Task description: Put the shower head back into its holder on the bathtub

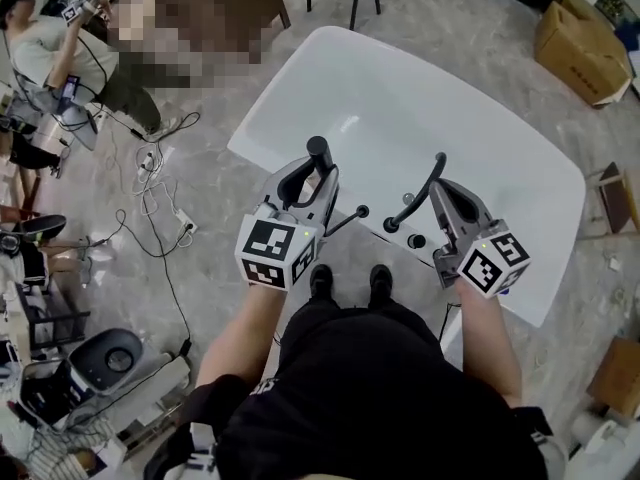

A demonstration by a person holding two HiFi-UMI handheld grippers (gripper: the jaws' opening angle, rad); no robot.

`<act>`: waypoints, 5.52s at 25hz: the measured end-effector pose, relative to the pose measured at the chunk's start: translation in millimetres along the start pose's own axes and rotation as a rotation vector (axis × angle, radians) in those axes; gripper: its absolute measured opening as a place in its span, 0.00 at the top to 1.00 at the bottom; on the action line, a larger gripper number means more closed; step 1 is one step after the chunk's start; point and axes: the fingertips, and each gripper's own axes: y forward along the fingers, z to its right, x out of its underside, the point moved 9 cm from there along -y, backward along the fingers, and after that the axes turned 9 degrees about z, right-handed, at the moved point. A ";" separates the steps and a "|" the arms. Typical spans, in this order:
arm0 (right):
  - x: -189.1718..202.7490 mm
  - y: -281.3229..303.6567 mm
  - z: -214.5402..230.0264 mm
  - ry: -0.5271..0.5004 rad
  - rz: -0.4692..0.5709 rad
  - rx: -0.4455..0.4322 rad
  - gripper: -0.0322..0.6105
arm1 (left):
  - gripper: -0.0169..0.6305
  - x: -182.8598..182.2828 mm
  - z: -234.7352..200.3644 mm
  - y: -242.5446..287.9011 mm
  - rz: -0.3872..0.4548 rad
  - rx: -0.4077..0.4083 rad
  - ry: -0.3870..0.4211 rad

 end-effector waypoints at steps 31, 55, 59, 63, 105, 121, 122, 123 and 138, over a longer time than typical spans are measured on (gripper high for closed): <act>30.4 -43.4 -28.3 0.041 0.112 0.337 0.93 | 0.78 8.1 15.9 70.7 -0.054 0.445 0.053; 122.5 -55.3 5.0 0.178 -0.011 0.384 0.93 | 0.76 198.2 33.1 112.1 -0.445 0.444 -0.001; 134.3 -62.6 11.0 0.199 -0.030 0.415 0.93 | 0.76 228.9 35.8 116.9 -0.507 0.440 0.013; 143.9 -66.0 15.9 0.216 -0.030 0.417 0.93 | 0.75 253.6 36.4 120.9 -0.558 0.447 0.032; 107.5 -53.5 6.2 0.183 -0.078 0.369 0.93 | 0.77 269.7 37.9 122.4 -0.617 0.433 0.063; 89.8 -36.3 -32.4 0.146 -0.061 0.367 0.93 | 0.78 218.9 23.1 91.1 -0.529 0.445 0.038; 87.1 -34.9 -36.7 0.135 -0.058 0.366 0.93 | 0.78 210.1 22.5 86.0 -0.502 0.445 0.030; 84.3 -32.2 -41.1 0.121 -0.054 0.366 0.93 | 0.78 201.6 20.3 81.0 -0.473 0.441 0.023; 53.7 37.0 -104.0 -0.035 -0.042 0.328 0.93 | 0.85 123.1 -63.4 14.6 -0.236 0.335 -0.003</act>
